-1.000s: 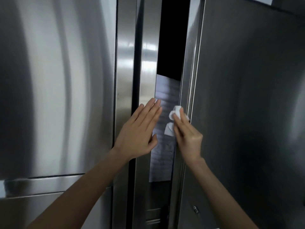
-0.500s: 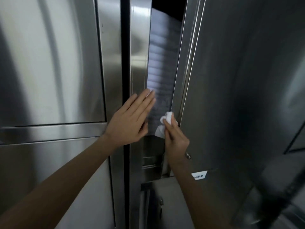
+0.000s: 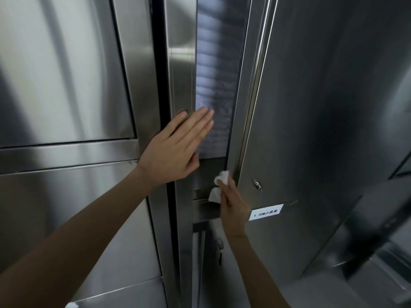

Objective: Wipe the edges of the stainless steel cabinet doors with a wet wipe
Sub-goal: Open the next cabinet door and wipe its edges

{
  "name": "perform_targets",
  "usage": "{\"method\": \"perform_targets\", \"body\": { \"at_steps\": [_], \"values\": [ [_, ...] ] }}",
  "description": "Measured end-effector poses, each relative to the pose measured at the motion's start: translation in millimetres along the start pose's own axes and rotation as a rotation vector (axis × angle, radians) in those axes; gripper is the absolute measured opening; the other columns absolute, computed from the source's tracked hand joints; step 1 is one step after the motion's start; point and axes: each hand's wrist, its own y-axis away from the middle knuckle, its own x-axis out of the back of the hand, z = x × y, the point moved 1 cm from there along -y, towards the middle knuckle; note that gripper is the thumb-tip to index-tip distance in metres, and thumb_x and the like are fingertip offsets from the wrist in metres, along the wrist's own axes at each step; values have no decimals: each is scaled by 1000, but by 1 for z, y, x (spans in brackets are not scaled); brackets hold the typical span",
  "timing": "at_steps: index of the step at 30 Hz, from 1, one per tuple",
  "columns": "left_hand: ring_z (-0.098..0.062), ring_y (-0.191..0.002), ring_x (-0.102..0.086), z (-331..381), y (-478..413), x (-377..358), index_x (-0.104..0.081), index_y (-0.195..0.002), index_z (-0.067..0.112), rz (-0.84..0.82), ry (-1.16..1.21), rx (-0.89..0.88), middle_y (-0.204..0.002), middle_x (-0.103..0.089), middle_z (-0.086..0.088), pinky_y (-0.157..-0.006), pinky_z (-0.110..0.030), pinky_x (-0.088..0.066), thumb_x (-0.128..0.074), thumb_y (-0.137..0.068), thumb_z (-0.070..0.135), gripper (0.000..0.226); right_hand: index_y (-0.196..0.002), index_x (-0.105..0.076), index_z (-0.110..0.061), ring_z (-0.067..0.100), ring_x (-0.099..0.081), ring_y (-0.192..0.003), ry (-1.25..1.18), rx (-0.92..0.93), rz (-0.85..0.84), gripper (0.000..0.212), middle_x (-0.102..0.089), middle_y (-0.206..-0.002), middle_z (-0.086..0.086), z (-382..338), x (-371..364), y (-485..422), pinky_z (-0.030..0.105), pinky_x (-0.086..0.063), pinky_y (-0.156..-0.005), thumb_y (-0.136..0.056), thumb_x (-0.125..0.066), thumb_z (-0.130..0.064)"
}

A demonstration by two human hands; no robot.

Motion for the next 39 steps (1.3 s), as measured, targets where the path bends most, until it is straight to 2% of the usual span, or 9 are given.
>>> {"method": "perform_targets", "body": {
  "at_steps": [2,4,6,9,13,20,27,35,39],
  "values": [
    [-28,-148,-17,0,1,0,-25,-150,-1,1,-3,-1,-157,-23,-19,-122,-43,-6,-28,-94,26,62,-112,-58,-26,0,-59,-90,-32,-152,0,26,-69,-97,6,-4,3,-8,14,-47,-79,-87,-53,-22],
    [-28,-147,-18,1,0,0,-27,-150,-1,11,-14,-1,-157,-24,-19,-122,-43,-6,-30,-94,26,62,-117,-49,-31,-8,-50,-88,-19,-226,38,32,-62,-92,-6,-6,2,-17,11,-44,-71,-87,-57,-25],
    [-28,-147,-20,1,1,-1,-28,-149,0,16,-16,-4,-156,-27,-19,-121,-43,-7,-28,-94,26,61,-123,-48,-29,-2,-54,-92,-27,-172,22,36,-64,-102,-1,-5,1,-16,7,-42,-79,-89,-58,-22],
    [-28,-146,-22,0,1,-4,-31,-148,0,27,-24,-3,-155,-30,-19,-121,-43,-8,-26,-95,26,60,-123,-57,-12,17,-60,-104,12,-52,-41,35,-63,-119,17,7,1,5,19,-45,-93,-89,-55,-13],
    [-27,-146,-23,2,1,-3,-32,-147,0,51,-10,6,-155,-31,-17,-121,-43,-8,-32,-92,23,60,-110,-68,2,20,-64,-101,98,-23,-102,27,-64,-118,18,23,4,36,15,-46,-94,-85,-63,-9],
    [-28,-145,-25,1,0,-4,-39,-144,0,77,-29,5,-153,-35,-18,-120,-44,-12,-36,-91,22,57,-107,-72,-11,9,-60,-98,205,122,-112,23,-65,-119,5,23,21,22,12,-41,-88,-90,-59,-18],
    [-30,-142,-31,2,0,-5,-52,-135,2,105,-37,-12,-150,-41,-18,-119,-47,-16,-39,-90,20,50,-99,-74,-9,17,-64,-102,269,201,-194,19,-66,-118,11,26,19,23,29,-43,-81,-85,-63,-14],
    [-30,-140,-36,3,0,-8,-61,-124,4,119,-38,-30,-144,-49,-15,-118,-49,-18,-40,-91,20,42,-99,-74,-18,4,-59,-105,323,226,-161,17,-69,-113,-1,34,22,27,28,-30,-95,-85,-63,-18],
    [-31,-139,-37,3,1,-8,-63,-120,5,128,-26,-37,-139,-54,-15,-117,-49,-19,-41,-91,20,40,-97,-74,-16,3,-56,-87,363,280,-183,18,-73,-100,-2,36,22,30,26,-34,-84,-80,-68,-15]
  ]
}}
